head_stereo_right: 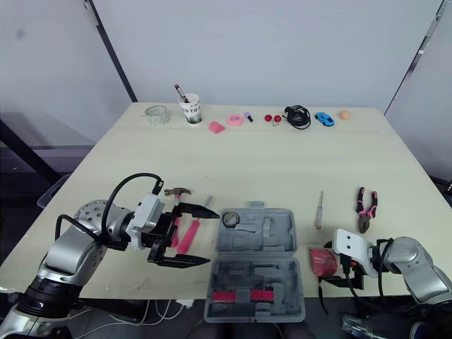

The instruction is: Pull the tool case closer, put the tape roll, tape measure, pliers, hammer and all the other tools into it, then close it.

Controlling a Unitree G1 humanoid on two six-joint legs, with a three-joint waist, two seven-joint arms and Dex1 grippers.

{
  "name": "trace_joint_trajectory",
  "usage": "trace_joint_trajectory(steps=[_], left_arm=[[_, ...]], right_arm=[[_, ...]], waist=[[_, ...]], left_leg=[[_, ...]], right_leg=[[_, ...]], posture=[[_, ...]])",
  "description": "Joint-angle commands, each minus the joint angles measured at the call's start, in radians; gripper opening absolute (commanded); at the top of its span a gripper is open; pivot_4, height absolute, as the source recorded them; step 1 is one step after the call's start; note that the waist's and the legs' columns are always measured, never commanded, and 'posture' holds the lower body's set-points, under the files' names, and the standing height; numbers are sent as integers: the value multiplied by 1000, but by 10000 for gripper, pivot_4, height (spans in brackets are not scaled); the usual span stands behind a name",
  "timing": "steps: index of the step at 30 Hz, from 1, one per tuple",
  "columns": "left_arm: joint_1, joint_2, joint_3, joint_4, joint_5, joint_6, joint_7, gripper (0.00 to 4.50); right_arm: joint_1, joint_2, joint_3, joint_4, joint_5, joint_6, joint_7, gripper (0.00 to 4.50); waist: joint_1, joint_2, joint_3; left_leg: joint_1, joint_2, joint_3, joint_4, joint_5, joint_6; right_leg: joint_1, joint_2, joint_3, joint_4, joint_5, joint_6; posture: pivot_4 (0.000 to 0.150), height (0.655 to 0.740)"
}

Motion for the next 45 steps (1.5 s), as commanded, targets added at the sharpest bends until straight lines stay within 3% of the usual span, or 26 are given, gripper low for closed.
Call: trace_joint_trajectory(steps=[1,11,13,14,15,17,34,45], left_arm=[[-10,3,9,-6,0,-13,-1,45000],[-2,3,7,-7,8,-20,6,45000],[-1,2,6,-7,9,-21,6,45000],[-1,2,6,-5,10,-22,5,45000],[0,2,5,-4,11,-24,4,45000],[-1,0,3,-1,13,-26,3,45000],[5,-3,1,3,23,-36,3,45000],[38,1,38,2,5,-24,49,45000]], right_arm=[[-8,-3,5,19,-4,-29,13,44728],[-32,19,16,103,-18,-107,12,44728],[-35,19,17,118,-22,-126,17,39471],[-36,20,16,124,-22,-135,17,38974],[-37,18,18,128,-25,-149,21,32742],[-41,18,20,138,-30,-176,25,31021],[-58,19,20,194,-40,-235,15,31021],[-35,-66,-42,-138,-63,105,-85,31021]], waist=[[0,0,0],[-3,-1,0],[-3,-1,0],[-2,-1,0],[-2,-1,0],[-1,-1,0],[-1,-1,-1],[-1,1,1]], left_leg=[[0,0,0,0,0,0],[1,0,0,0,0,0],[1,0,0,0,0,0],[1,0,0,0,0,0],[1,0,0,0,0,0],[1,0,0,0,0,0],[1,0,0,0,0,0],[1,0,0,0,0,0]], right_leg=[[0,0,0,0,0,0],[0,0,0,0,0,0],[0,0,0,0,0,0],[0,0,0,0,0,0],[0,0,0,0,0,0],[0,0,0,0,0,0],[1,0,0,0,0,0],[0,0,1,1,0,0]], posture=[[1500,7400],[1500,7400],[1500,7400],[1500,7400],[1500,7400],[1500,7400],[1500,7400],[1500,7400]])
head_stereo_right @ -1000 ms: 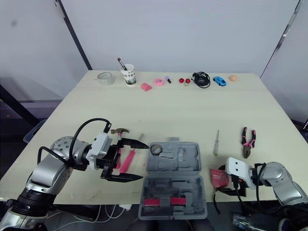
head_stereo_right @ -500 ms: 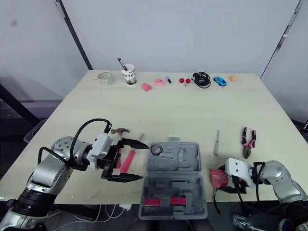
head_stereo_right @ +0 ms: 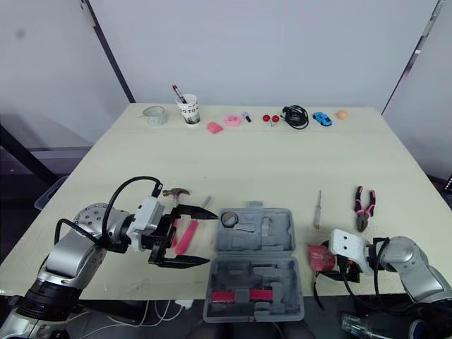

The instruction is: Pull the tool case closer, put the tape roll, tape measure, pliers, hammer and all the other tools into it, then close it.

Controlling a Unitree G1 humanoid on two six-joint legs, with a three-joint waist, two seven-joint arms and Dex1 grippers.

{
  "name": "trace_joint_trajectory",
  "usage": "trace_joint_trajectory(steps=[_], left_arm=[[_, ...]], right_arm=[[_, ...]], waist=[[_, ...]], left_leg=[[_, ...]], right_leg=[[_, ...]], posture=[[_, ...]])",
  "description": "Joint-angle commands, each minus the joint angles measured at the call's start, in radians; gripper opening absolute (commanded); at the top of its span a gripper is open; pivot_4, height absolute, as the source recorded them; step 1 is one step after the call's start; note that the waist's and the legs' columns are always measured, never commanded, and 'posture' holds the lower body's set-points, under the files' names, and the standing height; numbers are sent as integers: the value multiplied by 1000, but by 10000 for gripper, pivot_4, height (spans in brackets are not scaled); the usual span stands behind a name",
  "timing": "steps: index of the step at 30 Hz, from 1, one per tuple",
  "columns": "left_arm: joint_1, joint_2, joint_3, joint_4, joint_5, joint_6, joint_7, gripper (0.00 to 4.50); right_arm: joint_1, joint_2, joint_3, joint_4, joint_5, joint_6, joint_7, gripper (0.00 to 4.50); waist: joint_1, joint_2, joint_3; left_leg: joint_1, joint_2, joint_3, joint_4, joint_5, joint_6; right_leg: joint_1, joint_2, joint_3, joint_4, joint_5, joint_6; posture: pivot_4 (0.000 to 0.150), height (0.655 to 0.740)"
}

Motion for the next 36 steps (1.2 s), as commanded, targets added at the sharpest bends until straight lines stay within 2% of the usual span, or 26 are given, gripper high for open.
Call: trace_joint_trajectory(steps=[1,7,15,20,26,36], left_arm=[[11,3,35,-19,-18,4,24,45000],[37,-13,73,-48,-33,35,106,45000],[98,-14,125,-103,-44,67,203,45000],[133,-5,159,-117,-46,73,228,45000],[168,17,189,-117,-35,70,226,45000],[183,33,205,-91,-27,53,214,45000]], right_arm=[[-33,-52,-39,-109,-13,128,-6,31021],[-225,-81,65,-252,-98,426,37,31021],[-523,47,255,-293,-186,714,60,31021],[-622,109,348,-296,-192,827,71,31021],[-698,191,468,-225,-230,883,45,31021],[-731,270,592,-77,-301,809,9,31021]], waist=[[0,0,0],[1,0,0],[-10,2,2],[-7,2,2],[-14,2,2],[-24,2,2]], left_leg=[[0,0,0,0,0,0],[0,0,-1,0,0,0],[-1,0,-1,-1,0,0],[-3,1,-2,-1,0,0],[-3,0,-2,-1,0,0],[-3,0,-2,-1,0,0]], right_leg=[[0,0,0,0,0,0],[0,0,-1,0,0,0],[-1,0,-1,0,0,0],[-2,-1,-2,-1,0,0],[-2,-2,-3,-1,0,0],[-2,-2,-3,-1,0,0]], posture=[[1500,7400],[1500,7400],[1500,7400],[1500,7400],[1500,7400],[1500,7400]])
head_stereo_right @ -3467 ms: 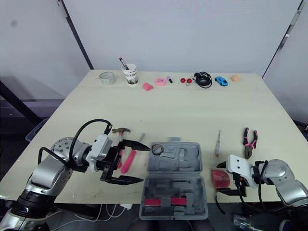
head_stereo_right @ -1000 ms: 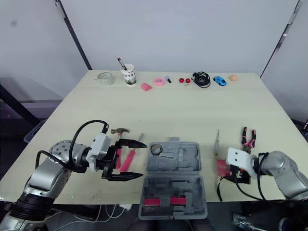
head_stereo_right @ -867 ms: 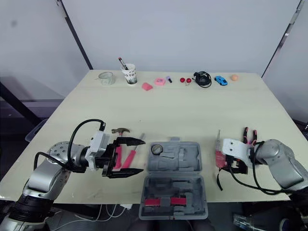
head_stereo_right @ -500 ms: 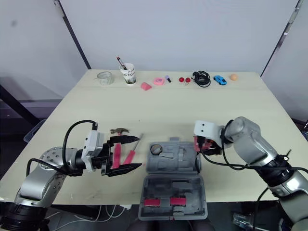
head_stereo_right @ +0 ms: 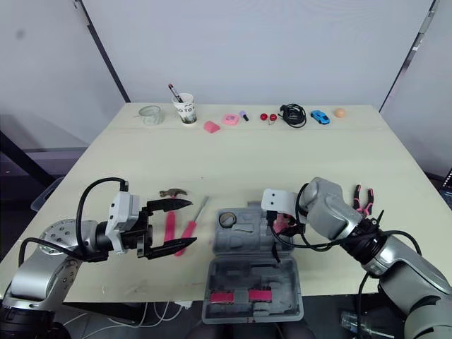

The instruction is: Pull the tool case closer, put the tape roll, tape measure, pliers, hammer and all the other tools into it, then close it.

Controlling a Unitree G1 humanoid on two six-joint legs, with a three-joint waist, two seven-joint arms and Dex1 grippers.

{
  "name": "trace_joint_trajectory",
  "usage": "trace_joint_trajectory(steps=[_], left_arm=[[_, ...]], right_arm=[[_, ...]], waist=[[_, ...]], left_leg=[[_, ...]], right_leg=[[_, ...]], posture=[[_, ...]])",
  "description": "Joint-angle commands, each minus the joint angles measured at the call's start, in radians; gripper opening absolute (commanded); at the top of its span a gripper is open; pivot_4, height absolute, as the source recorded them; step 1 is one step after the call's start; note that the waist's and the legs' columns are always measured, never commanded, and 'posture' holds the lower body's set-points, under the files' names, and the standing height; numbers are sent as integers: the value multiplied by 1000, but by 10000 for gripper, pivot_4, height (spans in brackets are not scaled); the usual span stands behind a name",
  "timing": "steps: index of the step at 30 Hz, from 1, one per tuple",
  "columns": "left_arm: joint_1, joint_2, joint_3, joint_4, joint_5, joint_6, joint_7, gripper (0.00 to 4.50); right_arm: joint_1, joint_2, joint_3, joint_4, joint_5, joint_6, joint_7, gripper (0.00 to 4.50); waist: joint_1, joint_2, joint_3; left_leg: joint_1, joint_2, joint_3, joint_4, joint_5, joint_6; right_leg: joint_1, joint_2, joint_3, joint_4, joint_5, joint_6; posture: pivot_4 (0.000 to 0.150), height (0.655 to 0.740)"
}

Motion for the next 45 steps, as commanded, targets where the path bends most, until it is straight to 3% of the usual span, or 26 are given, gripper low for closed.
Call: trace_joint_trajectory(steps=[1,11,13,15,25,28,33,39,42,43,45], left_arm=[[-5,8,13,-8,-6,-14,-9,45000],[-12,8,9,0,-4,-15,-19,45000],[-9,7,7,-1,-3,-15,-20,45000],[-7,5,6,-4,-4,-13,-19,45000],[-14,3,1,-4,-3,-11,-19,45000],[-21,-1,2,-3,-6,-15,-18,45000],[-42,-9,5,3,-17,-13,-19,45000],[-53,-12,1,19,-12,-18,-32,45000],[-58,-13,-2,26,-10,-21,-39,45000],[-61,-12,-4,28,-9,-22,-42,45000],[-67,-10,-4,33,-8,-23,-47,45000]], right_arm=[[-34,29,0,18,-25,-20,-17,31021],[-34,76,-10,43,-40,-14,-31,31021],[-35,80,-23,39,-34,-3,-33,41095],[-38,67,-25,27,-35,-9,-24,44270],[-7,-51,-105,-127,14,-11,34,44270],[43,-55,-221,-148,83,-29,3,44270],[182,10,-455,-111,243,-214,-70,44270],[302,100,-598,-50,389,-474,-96,44270],[350,127,-584,-8,394,-551,-115,35490],[363,136,-578,5,393,-581,-118,34511],[387,167,-593,32,409,-643,-136,26715]], waist=[[-1,0,0],[-1,0,0],[-2,0,0],[-1,0,0],[0,1,1],[0,0,0],[0,0,0],[-2,0,0],[-2,0,0],[-1,0,0],[-1,-1,0]], left_leg=[[0,0,0,0,0,0],[0,0,0,0,0,0],[0,0,0,0,0,0],[0,0,0,0,0,0],[0,0,-1,0,0,0],[0,0,-1,0,0,0],[0,0,0,0,0,0],[0,0,0,-1,0,0],[0,0,0,-1,0,0],[0,0,0,-1,0,0],[0,0,0,-1,0,0]], right_leg=[[0,0,0,0,0,0],[0,0,0,0,0,0],[-1,0,0,0,0,0],[0,0,0,0,0,0],[-1,0,0,0,0,0],[-1,0,0,0,0,0],[0,0,0,0,0,0],[0,0,0,0,1,2],[0,0,0,0,1,2],[0,0,0,0,1,2],[0,0,0,0,1,2]], posture=[[1500,7400],[1500,7400],[1500,7400],[1500,7400],[1500,7400],[1500,7400],[1500,7400],[1500,7400],[1500,7400],[1500,7400],[1500,7400]])
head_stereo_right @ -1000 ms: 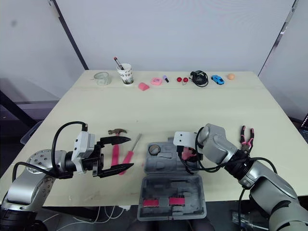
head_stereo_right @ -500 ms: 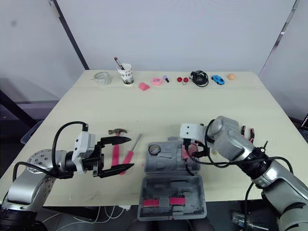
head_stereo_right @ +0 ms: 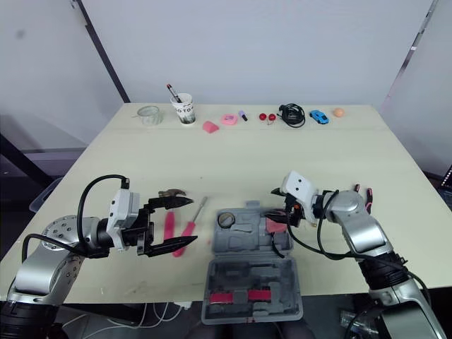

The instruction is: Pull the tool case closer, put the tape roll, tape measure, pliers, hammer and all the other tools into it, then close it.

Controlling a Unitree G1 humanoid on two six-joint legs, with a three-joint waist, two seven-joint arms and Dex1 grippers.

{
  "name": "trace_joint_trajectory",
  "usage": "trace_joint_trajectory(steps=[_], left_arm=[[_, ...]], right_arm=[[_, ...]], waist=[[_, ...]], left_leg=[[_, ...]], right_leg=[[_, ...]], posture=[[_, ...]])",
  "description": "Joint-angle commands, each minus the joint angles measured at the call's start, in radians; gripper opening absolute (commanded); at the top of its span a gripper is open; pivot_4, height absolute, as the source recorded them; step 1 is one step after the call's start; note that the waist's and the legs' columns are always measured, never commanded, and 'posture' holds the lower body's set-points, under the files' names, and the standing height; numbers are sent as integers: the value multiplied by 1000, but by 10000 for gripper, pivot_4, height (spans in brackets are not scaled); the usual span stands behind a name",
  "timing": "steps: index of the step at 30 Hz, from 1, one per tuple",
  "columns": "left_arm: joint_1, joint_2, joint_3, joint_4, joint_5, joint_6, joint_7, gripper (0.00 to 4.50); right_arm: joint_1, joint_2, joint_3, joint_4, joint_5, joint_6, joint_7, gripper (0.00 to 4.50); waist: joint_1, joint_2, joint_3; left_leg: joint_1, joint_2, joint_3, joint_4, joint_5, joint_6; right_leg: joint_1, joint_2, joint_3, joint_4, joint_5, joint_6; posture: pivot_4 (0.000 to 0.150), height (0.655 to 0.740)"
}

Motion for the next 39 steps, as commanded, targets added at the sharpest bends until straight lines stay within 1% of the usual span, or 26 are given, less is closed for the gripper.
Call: trace_joint_trajectory(steps=[1,6,9,19,27,29,33,39], left_arm=[[-25,6,1,-5,-8,-16,-14,45000],[-23,9,6,0,-5,-17,-20,45000],[-22,8,6,-3,-4,-13,-19,45000],[-27,9,4,1,-2,-10,-19,45000],[-34,4,-2,10,1,-13,-17,45000],[-37,4,-5,12,3,-14,-17,45000],[-34,6,-1,17,5,-18,-17,45000],[-20,-4,3,15,7,-24,-10,45000]], right_arm=[[35,45,-24,38,36,-124,-24,26715],[64,84,-43,138,72,-213,-15,26715],[58,93,-43,203,51,-283,-40,18314],[38,102,-40,321,18,-406,-82,18314],[56,120,-41,474,28,-467,-75,18314],[61,117,-19,509,4,-478,-69,18314],[56,124,2,602,-45,-429,-122,18314],[73,108,57,653,-95,-381,-104,18314]], waist=[[1,0,0],[0,0,1],[0,1,1],[0,1,1],[0,1,1],[-1,0,0],[0,-1,0],[0,-5,-4]], left_leg=[[0,0,0,0,0,0],[0,0,1,0,0,0],[0,0,1,0,0,0],[0,0,1,0,0,0],[1,0,1,0,0,0],[1,0,1,0,0,0],[2,0,1,0,0,0],[8,1,1,0,0,0]], right_leg=[[0,0,0,0,0,0],[0,0,1,0,-1,-1],[0,0,1,0,0,-1],[0,0,1,0,-1,-1],[0,0,2,0,-1,-1],[1,0,2,0,-1,-1],[1,0,2,0,-1,-1],[6,0,3,1,-1,-2]], posture=[[1500,7400],[1500,7400],[1500,7400],[1500,7400],[1500,7400],[1500,7400],[1500,7400],[1500,7400]])
